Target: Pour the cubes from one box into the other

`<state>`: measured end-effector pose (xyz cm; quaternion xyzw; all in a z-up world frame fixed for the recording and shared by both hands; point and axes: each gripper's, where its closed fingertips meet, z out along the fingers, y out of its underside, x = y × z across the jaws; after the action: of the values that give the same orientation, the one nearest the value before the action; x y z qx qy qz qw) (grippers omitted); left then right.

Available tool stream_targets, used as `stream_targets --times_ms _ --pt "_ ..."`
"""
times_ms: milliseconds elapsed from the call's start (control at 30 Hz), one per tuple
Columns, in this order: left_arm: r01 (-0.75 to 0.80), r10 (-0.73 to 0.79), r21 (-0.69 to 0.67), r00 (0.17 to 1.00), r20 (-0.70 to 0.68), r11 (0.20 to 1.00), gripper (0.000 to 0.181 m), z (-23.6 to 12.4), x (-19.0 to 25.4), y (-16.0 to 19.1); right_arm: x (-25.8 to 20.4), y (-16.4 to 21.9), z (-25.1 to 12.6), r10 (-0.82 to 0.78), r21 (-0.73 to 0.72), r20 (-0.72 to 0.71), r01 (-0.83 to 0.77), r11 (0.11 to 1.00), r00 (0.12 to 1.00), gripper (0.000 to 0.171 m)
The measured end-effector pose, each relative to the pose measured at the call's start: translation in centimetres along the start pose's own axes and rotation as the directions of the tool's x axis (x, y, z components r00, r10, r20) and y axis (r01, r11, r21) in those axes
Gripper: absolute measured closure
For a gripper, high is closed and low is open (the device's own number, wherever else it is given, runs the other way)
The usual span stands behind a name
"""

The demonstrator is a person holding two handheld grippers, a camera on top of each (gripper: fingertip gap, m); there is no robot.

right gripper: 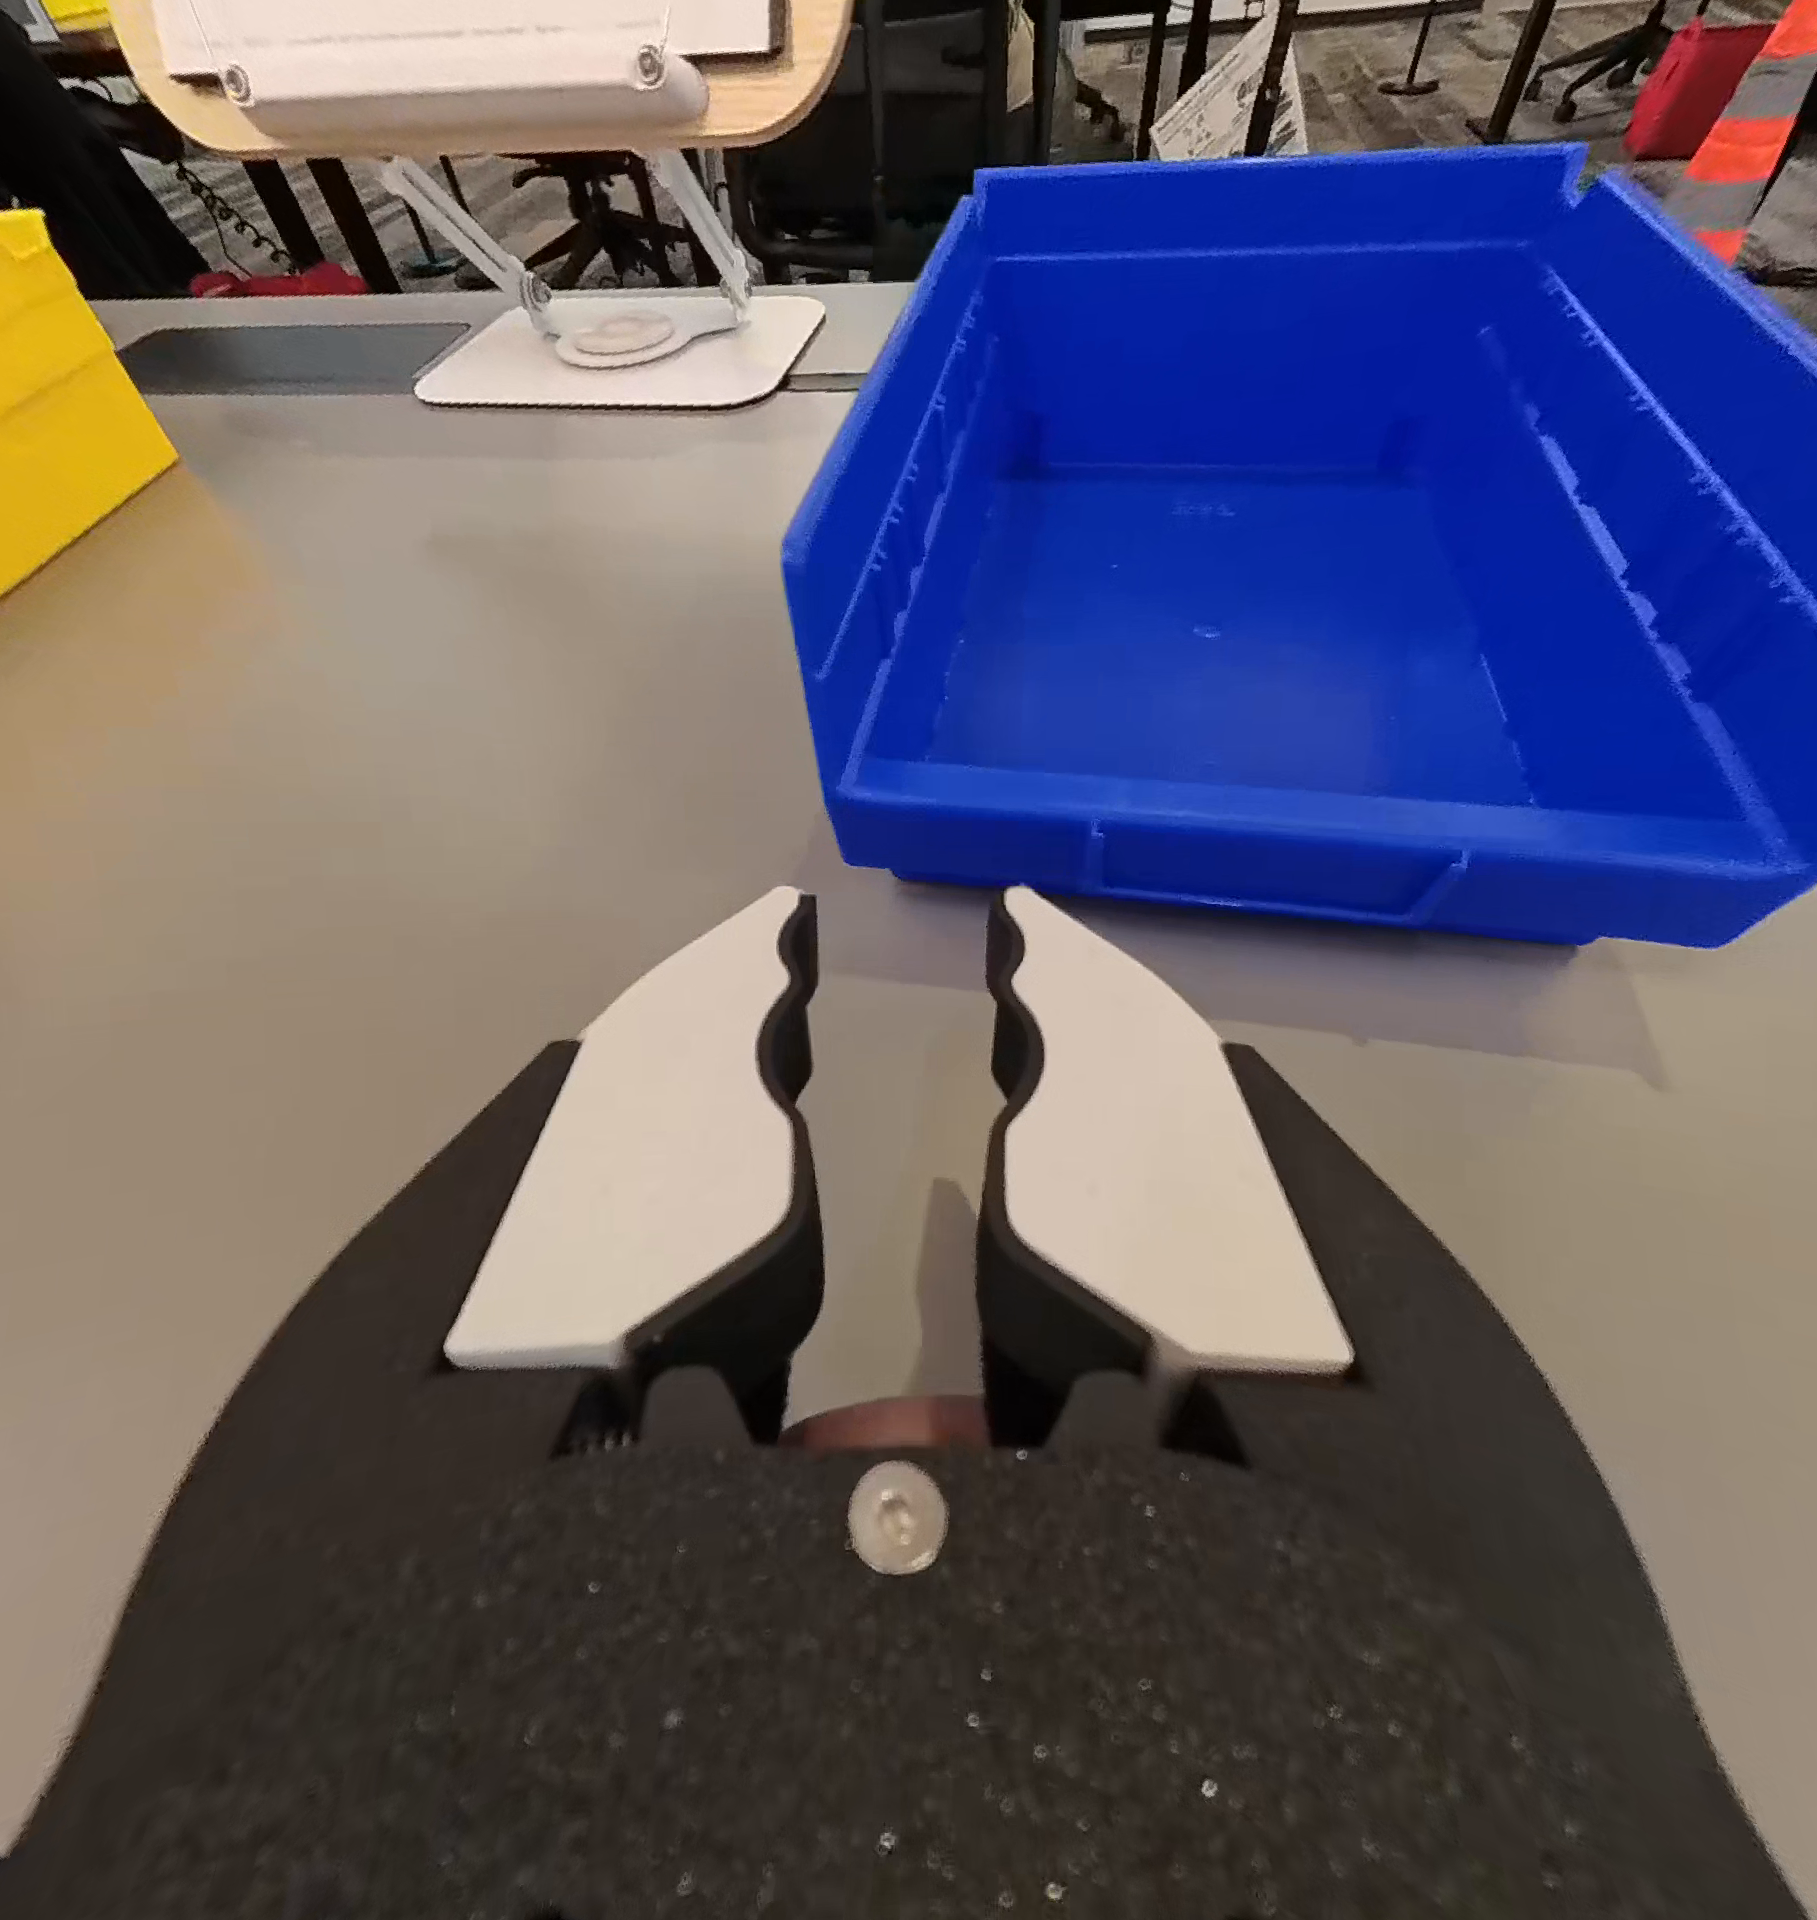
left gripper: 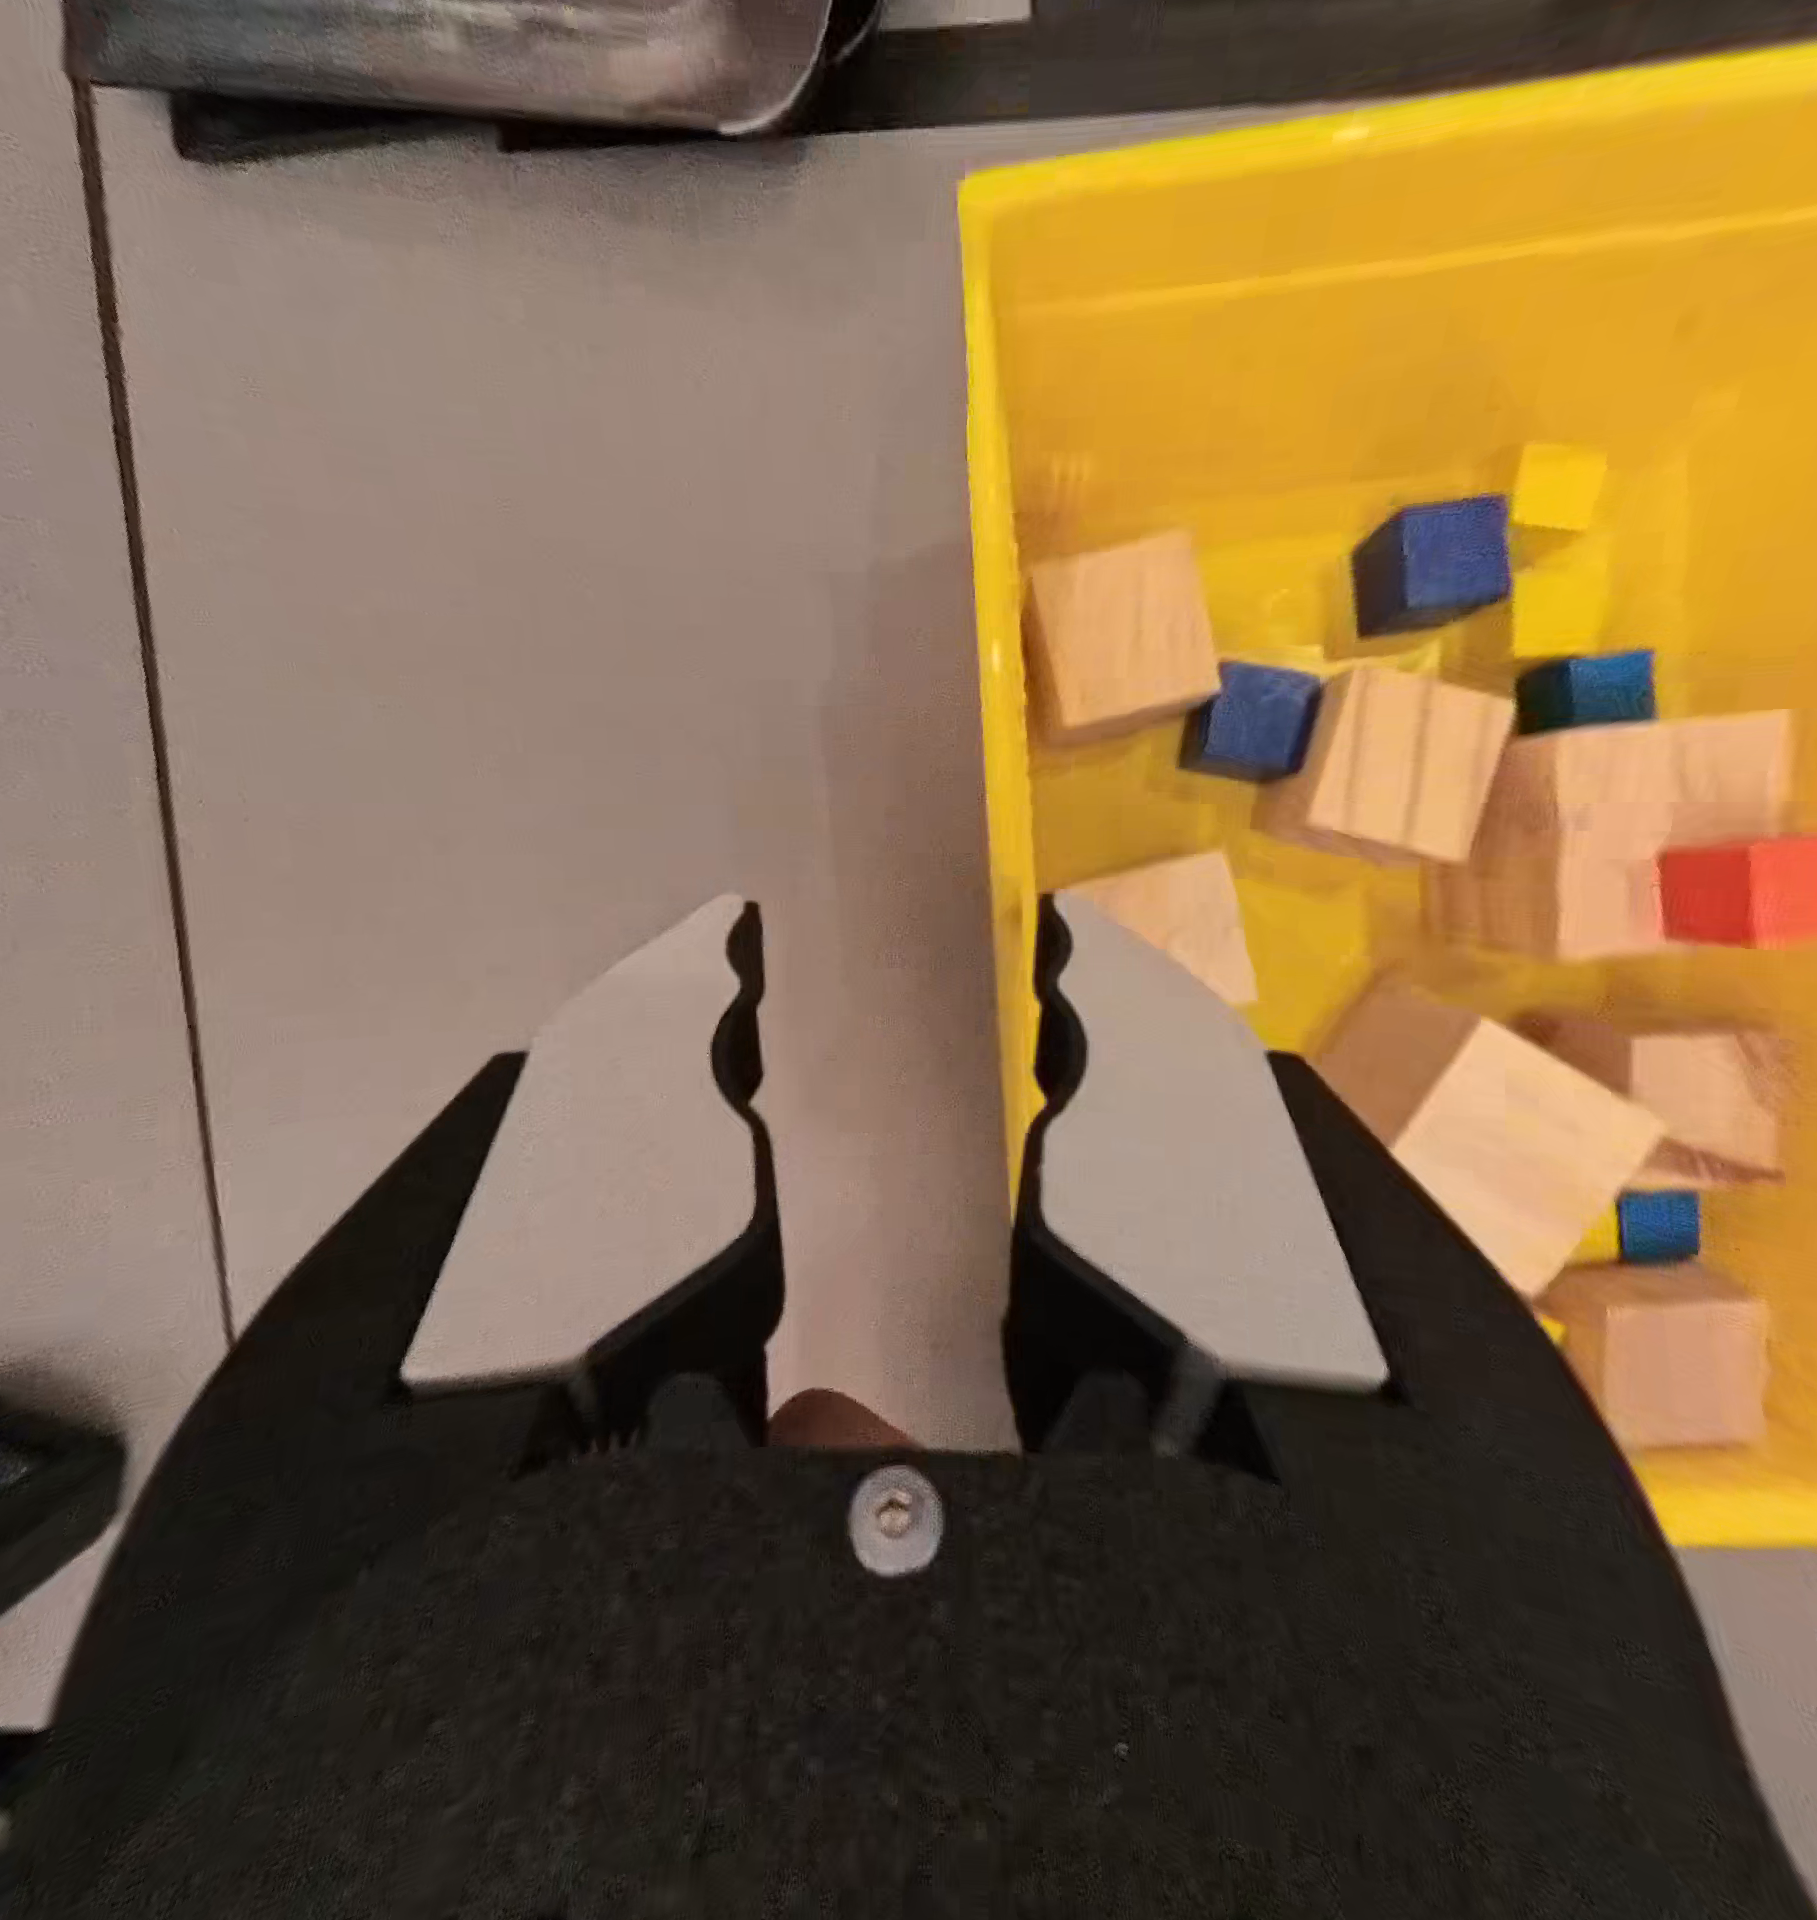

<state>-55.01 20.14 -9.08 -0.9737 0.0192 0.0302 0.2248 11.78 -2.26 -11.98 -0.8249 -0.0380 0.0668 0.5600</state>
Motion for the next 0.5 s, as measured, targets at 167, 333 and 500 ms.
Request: stream_targets --times_ms 167,333,500 --pt "0.053 -0.070 -0.205 0.995 -0.075 0.977 0.135 5.3 0.9 -1.2 0.0 0.5 0.6 -0.008 -0.027 0.003 0.008 1.000 1.000 0.141" --pt "0.021 -0.055 -0.243 0.989 -0.137 0.970 0.177 5.6 1.6 -1.3 -2.3 0.3 1.5 -0.125 -0.049 0.028 0.126 0.991 0.992 0.141" --pt "0.056 -0.088 -0.225 0.987 -0.133 0.973 0.177 5.4 1.4 -0.9 -13.8 -3.7 4.5 -0.257 -0.052 0.313 0.287 0.957 0.914 0.140"
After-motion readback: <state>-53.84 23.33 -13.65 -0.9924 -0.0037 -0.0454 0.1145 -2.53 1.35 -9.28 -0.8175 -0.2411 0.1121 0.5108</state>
